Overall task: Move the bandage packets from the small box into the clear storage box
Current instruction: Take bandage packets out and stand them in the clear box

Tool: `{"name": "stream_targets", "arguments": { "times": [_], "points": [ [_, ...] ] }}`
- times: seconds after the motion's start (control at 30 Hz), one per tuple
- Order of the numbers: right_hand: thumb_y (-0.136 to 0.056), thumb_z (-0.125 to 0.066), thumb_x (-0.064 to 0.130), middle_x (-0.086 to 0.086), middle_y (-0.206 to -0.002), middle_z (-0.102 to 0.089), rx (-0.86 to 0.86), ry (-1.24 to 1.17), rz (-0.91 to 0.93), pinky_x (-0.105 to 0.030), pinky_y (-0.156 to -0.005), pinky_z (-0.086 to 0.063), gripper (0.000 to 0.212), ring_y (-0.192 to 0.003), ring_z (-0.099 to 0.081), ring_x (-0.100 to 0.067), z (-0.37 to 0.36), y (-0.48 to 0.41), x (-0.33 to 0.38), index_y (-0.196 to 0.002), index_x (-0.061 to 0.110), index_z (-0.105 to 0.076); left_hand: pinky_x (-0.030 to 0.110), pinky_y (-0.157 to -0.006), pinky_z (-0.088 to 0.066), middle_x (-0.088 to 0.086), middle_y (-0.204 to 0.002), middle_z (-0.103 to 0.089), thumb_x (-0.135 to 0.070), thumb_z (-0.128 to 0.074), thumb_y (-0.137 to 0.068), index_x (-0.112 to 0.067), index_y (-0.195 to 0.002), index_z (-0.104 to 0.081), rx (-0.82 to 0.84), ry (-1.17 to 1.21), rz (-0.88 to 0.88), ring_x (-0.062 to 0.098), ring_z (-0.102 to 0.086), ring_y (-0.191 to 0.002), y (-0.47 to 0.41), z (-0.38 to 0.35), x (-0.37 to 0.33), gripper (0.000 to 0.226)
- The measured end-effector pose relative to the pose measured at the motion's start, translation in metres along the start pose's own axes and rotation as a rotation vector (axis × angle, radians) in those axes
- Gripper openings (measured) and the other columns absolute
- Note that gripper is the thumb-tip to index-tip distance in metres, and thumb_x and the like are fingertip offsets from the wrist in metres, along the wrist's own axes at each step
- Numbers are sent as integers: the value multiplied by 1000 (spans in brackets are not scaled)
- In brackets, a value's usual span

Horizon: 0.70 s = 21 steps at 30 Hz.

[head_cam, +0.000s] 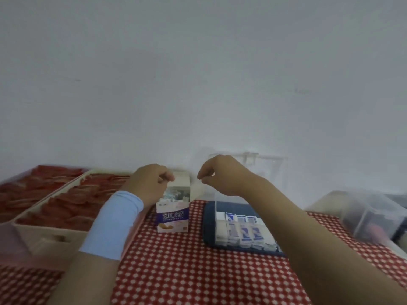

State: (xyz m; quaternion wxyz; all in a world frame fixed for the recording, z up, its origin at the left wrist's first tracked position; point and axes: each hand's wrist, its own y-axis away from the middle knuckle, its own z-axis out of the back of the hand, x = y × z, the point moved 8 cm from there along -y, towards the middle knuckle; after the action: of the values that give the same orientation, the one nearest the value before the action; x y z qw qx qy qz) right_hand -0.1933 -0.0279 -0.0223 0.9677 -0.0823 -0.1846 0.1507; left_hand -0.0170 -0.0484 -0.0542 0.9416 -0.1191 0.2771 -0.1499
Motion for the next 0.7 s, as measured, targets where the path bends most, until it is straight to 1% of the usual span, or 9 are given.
{"name": "stream_targets", "arguments": {
  "times": [0.1, 0.17, 0.23, 0.3, 0.37, 0.43, 0.57, 0.63, 0.7],
  "points": [
    [-96, -65, 19, 4, -114, -73, 38, 28, 12, -28, -96, -52, 20, -103, -66, -11, -21, -18, 16, -112, 22, -76, 23, -89, -42, -5, -112, -63, -16, -58, -95, -26, -107, -71, 20, -67, -5, 12, -58, -103, 3, -12, 22, 21],
    [-95, -65, 19, 5, -115, -73, 62, 73, 18, -32, -96, -53, 21, -104, -66, -12, -36, -29, 26, -113, 23, -75, 28, -97, -42, -1, -121, -61, -23, -59, -96, -24, -119, -69, 27, -118, -17, 16, -55, -113, -1, -16, 30, 25],
    [-95, -65, 21, 6, -114, -73, 65, 123, 23, -35, -93, -55, 21, -102, -67, -13, -48, -37, 32, -113, 25, -75, 31, -101, -41, -1, -126, -58, -26, -58, -97, -25, -125, -66, 31, -98, -8, 17, -52, -118, -4, -16, 36, 28],
    [-95, -64, 27, 8, -108, -74, 63, 181, 29, -34, -86, -57, 18, -94, -67, -12, -60, -47, 39, -109, 28, -76, 29, -99, -43, -2, -127, -57, -22, -56, -98, -24, -126, -65, 47, -39, 0, 16, -55, -116, -7, -16, 42, 29],
    [-94, -64, 35, 8, -99, -74, 84, 219, 26, -32, -79, -58, 17, -86, -67, -11, -72, -54, 42, -105, 30, -77, 25, -92, -43, -1, -126, -59, -17, -54, -99, -23, -125, -66, 74, -14, -5, 13, -57, -106, -9, -20, 45, 29],
    [-93, -65, 39, 8, -95, -74, 99, 239, 29, -33, -77, -58, 18, -84, -67, -12, -82, -58, 45, -103, 31, -77, 23, -85, -41, -2, -124, -63, -17, -54, -99, -23, -123, -67, 83, 22, 2, 9, -56, -95, -12, -22, 48, 28],
    [-95, -63, 34, 11, -97, -72, 66, 265, 33, -33, -79, -57, 14, -86, -65, -12, -88, -61, 44, -100, 35, -75, 21, -87, -40, -3, -126, -64, -17, -57, -97, -23, -123, -68, 82, 94, 28, 6, -55, -95, -14, -21, 55, 29],
    [-94, -62, 30, 12, -97, -71, 13, 188, 27, -31, -78, -56, 12, -87, -64, -11, -85, -59, 40, -96, 34, -73, 21, -88, -40, -4, -125, -65, -17, -58, -96, -23, -124, -68, 85, 100, 29, 6, -55, -96, -13, -20, 56, 30],
    [-95, -62, 28, 12, -95, -70, -44, 86, 11, -30, -78, -55, 10, -85, -63, -9, -80, -56, 34, -93, 32, -70, 22, -88, -42, -4, -121, -66, -23, -60, -94, -24, -119, -70, 90, 112, 20, 7, -58, -97, -12, -19, 55, 27]
  ]
}}
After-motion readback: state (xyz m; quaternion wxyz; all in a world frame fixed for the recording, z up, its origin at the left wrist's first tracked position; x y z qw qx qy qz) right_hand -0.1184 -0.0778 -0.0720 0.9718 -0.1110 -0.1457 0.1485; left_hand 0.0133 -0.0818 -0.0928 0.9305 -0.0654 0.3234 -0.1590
